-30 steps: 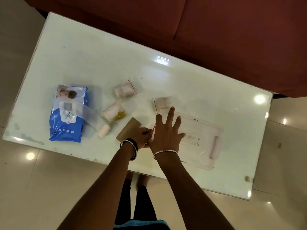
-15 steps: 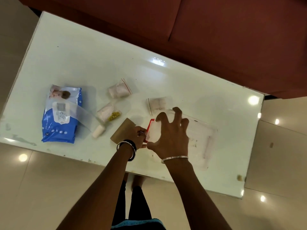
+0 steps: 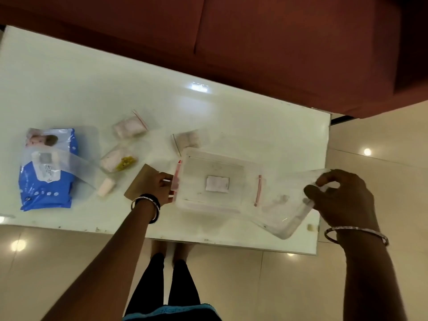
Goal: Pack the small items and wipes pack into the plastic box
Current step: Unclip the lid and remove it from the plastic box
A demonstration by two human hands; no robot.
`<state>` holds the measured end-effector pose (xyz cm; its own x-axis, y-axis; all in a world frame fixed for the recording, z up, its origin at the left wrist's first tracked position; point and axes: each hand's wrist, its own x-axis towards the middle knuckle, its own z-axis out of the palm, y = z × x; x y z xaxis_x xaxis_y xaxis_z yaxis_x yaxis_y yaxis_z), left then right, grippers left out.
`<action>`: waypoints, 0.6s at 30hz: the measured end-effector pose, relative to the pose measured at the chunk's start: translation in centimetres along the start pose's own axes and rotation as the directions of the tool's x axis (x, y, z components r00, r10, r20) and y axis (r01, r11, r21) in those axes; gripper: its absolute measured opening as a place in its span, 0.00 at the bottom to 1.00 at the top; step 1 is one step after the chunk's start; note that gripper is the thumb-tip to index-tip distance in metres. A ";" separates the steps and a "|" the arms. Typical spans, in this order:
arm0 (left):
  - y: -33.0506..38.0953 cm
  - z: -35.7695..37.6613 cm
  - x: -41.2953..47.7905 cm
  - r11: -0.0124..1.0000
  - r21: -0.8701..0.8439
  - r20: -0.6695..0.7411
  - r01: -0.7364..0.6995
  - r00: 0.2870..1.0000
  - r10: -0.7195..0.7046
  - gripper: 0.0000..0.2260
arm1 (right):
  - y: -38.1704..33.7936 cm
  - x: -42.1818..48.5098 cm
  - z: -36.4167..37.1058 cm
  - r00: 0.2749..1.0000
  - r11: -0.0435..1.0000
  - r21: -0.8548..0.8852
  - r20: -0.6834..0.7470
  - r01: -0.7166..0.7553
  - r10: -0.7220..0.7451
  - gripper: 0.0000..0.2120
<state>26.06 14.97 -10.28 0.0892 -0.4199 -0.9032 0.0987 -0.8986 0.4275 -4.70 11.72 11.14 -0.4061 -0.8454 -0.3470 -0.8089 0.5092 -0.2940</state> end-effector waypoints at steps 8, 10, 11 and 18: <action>-0.5 0.7 0.0 0.997 0.047 -0.078 -0.055 0.995 0.058 0.11 | 9.1 1.2 -1.7 0.869 0.941 0.239 -0.379 -0.240 0.318 0.09; -0.6 1.0 -0.3 0.996 0.052 -0.104 -0.075 0.991 0.080 0.12 | 10.6 2.0 -1.1 0.787 0.830 0.473 -0.373 -0.294 0.492 0.10; -0.8 1.0 -0.2 0.995 0.051 -0.114 -0.088 0.989 0.093 0.12 | 11.1 2.6 -0.5 0.739 0.745 0.590 -0.342 -0.311 0.580 0.11; -1.3 1.1 -0.2 0.992 0.051 -0.140 -0.112 0.983 0.119 0.13 | 10.8 5.4 6.9 0.586 0.030 0.973 0.113 -0.230 0.803 0.16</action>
<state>24.79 16.14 -10.69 0.2380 -0.5015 -0.8318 0.0377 -0.8510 0.5238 -12.66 13.77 -0.05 -0.8388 -0.0681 -0.5401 0.4825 0.3664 -0.7956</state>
